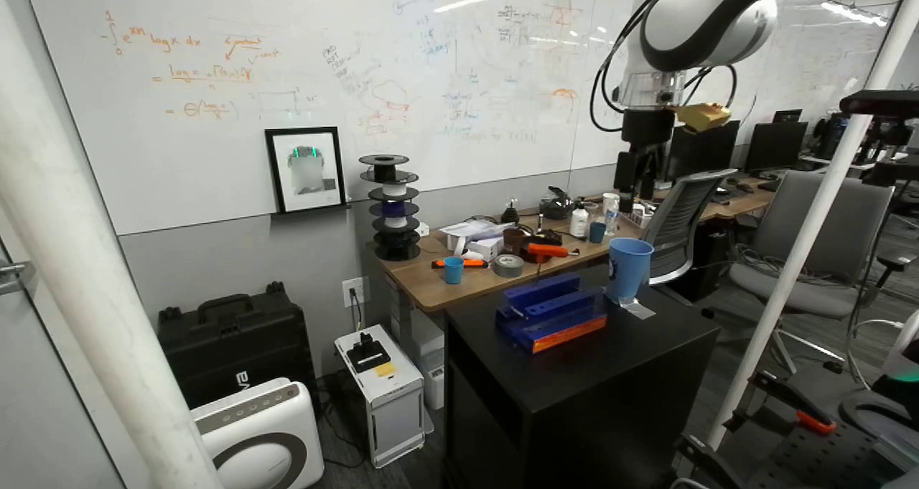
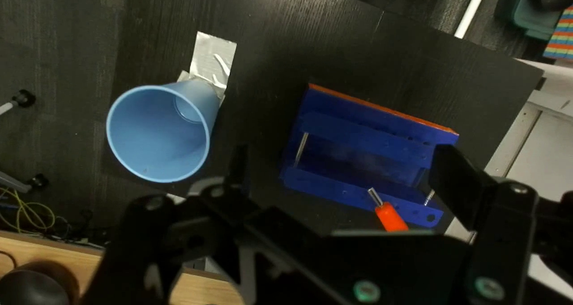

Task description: Move the orange handle to the blue cup

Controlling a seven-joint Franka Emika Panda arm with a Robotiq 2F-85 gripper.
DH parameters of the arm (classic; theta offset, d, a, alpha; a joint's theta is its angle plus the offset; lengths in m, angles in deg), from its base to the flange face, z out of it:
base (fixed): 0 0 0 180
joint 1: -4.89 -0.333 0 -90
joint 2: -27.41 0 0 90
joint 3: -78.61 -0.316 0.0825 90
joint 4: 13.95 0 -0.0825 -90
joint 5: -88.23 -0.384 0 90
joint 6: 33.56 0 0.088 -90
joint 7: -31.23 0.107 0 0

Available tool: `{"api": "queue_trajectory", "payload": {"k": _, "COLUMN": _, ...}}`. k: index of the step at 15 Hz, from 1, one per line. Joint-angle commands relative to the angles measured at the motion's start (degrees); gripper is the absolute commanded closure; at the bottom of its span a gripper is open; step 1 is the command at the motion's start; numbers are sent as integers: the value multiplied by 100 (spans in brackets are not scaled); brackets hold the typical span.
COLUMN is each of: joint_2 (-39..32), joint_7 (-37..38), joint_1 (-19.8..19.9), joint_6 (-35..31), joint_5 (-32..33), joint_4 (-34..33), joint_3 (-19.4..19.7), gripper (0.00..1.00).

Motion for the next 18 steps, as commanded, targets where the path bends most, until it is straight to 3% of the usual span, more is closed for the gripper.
{"api": "queue_trajectory", "payload": {"k": 1, "joint_2": -1095, "joint_7": -117, "joint_1": -137, "joint_6": -43, "joint_5": -50, "joint_4": -947, "joint_3": -190, "gripper": 0}}
{"api": "queue_trajectory", "payload": {"k": 8, "joint_2": -2475, "joint_7": -114, "joint_1": -280, "joint_6": 156, "joint_5": 167, "joint_4": -2079, "joint_3": -520, "gripper": 0}}
{"api": "queue_trajectory", "payload": {"k": 15, "joint_2": -3092, "joint_7": -68, "joint_1": -400, "joint_6": 59, "joint_5": 445, "joint_4": -2460, "joint_3": -615, "gripper": 0}}
{"api": "queue_trajectory", "payload": {"k": 16, "joint_2": -3090, "joint_7": -85, "joint_1": -422, "joint_6": 52, "joint_5": 469, "joint_4": -2430, "joint_3": -648, "gripper": 25}}
{"api": "queue_trajectory", "payload": {"k": 17, "joint_2": -3087, "joint_7": -93, "joint_1": -444, "joint_6": 35, "joint_5": 493, "joint_4": -2398, "joint_3": -670, "gripper": 26}}
{"api": "queue_trajectory", "payload": {"k": 18, "joint_2": -3072, "joint_7": -125, "joint_1": -459, "joint_6": 66, "joint_5": 493, "joint_4": -2370, "joint_3": -697, "gripper": 34}}
